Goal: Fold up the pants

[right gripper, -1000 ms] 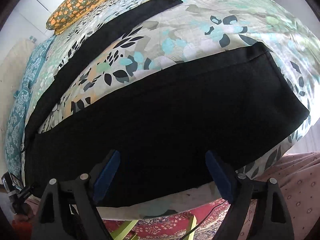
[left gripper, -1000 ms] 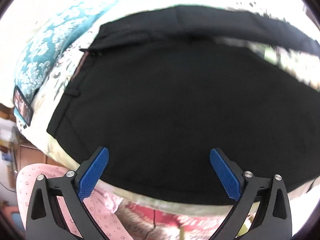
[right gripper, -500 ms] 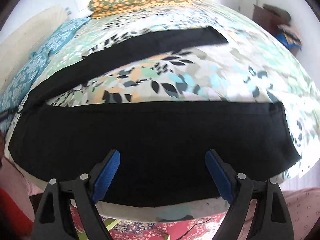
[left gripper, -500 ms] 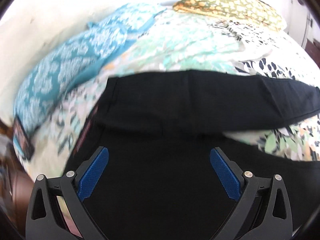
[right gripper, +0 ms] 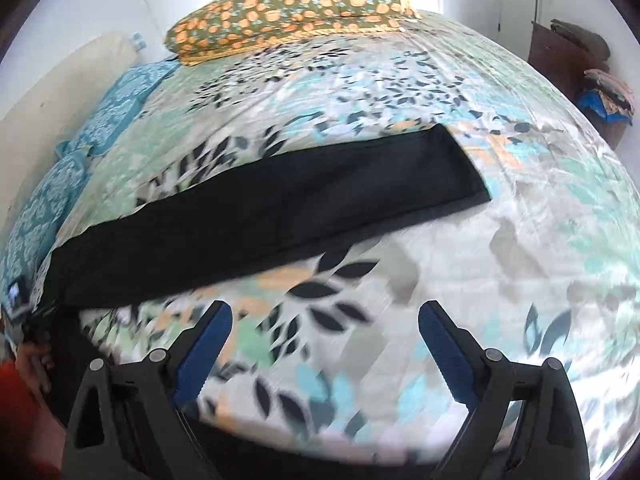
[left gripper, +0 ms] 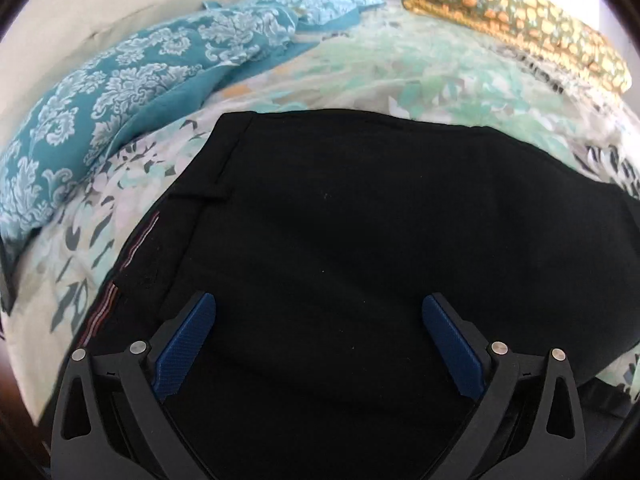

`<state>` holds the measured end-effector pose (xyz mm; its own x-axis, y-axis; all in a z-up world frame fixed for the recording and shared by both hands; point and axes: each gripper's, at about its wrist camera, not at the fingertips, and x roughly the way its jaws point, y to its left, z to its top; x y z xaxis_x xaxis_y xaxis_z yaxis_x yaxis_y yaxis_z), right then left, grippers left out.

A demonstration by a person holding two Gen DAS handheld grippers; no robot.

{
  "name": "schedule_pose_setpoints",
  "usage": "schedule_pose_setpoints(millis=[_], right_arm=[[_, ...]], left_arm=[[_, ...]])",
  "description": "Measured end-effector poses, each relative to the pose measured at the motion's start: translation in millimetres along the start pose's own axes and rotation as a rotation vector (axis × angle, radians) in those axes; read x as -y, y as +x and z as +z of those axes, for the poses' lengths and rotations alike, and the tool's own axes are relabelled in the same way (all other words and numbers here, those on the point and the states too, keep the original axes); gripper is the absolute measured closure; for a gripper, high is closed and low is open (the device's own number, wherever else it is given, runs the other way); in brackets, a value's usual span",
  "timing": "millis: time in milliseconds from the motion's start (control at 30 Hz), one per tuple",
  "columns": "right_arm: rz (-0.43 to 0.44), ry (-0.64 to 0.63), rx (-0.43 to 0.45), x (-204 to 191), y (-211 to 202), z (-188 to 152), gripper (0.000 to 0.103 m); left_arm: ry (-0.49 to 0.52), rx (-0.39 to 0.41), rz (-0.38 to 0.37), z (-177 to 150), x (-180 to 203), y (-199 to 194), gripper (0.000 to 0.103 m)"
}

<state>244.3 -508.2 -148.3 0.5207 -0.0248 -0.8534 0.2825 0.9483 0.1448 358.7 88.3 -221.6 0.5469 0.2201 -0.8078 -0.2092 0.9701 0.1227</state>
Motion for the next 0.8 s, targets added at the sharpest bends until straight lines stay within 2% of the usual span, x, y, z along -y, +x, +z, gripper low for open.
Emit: schedule_pose_setpoints(millis=[133, 233, 333, 467, 500, 533, 567, 600, 667, 733, 800], right_arm=[[-0.081, 0.062, -0.049, 56.2, 52.6, 81.3, 0.009], [-0.074, 0.143, -0.114, 88.7, 90.3, 123.8, 0.009], [-0.100, 0.153, -0.130, 97.4, 116.1, 148.1, 0.009], [-0.138, 0.147, -0.161, 102.1, 150.0, 155.3, 0.010], [-0.137, 0.145, -0.163, 103.6, 155.0, 155.1, 0.019], [-0.120, 0.148, -0.157, 104.3, 157.2, 153.7, 0.054], [-0.091, 0.153, -0.123, 103.1, 153.0, 152.5, 0.077], [-0.100, 0.136, -0.077, 97.9, 144.2, 151.0, 0.088], [-0.109, 0.046, 0.002, 77.3, 120.1, 145.0, 0.090], [-0.059, -0.058, 0.081, 53.0, 79.7, 130.4, 0.092], [0.003, -0.148, 0.153, 29.7, 26.8, 101.6, 0.093]], left_arm=[[0.009, 0.015, 0.019, -0.3, 3.3, 2.2, 0.000], [0.006, 0.030, 0.023, -1.2, 3.7, 2.6, 0.001], [0.003, 0.035, 0.025, -0.4, 3.4, 4.9, 0.001], [0.005, 0.043, 0.035, -1.6, 6.0, 6.2, 0.001], [0.006, 0.044, 0.038, -1.7, 6.3, 6.7, 0.001], [0.007, 0.046, 0.040, -2.0, 6.7, 6.8, 0.001], [0.007, 0.047, 0.042, -2.4, 7.2, 6.6, 0.001], [0.007, 0.047, 0.043, -2.8, 7.7, 6.3, 0.001], [0.008, 0.047, 0.045, -2.5, 7.6, 6.7, 0.001], [0.009, 0.046, 0.047, -2.4, 7.9, 6.6, 0.001], [0.009, 0.046, 0.048, -2.2, 7.9, 6.5, 0.001]])
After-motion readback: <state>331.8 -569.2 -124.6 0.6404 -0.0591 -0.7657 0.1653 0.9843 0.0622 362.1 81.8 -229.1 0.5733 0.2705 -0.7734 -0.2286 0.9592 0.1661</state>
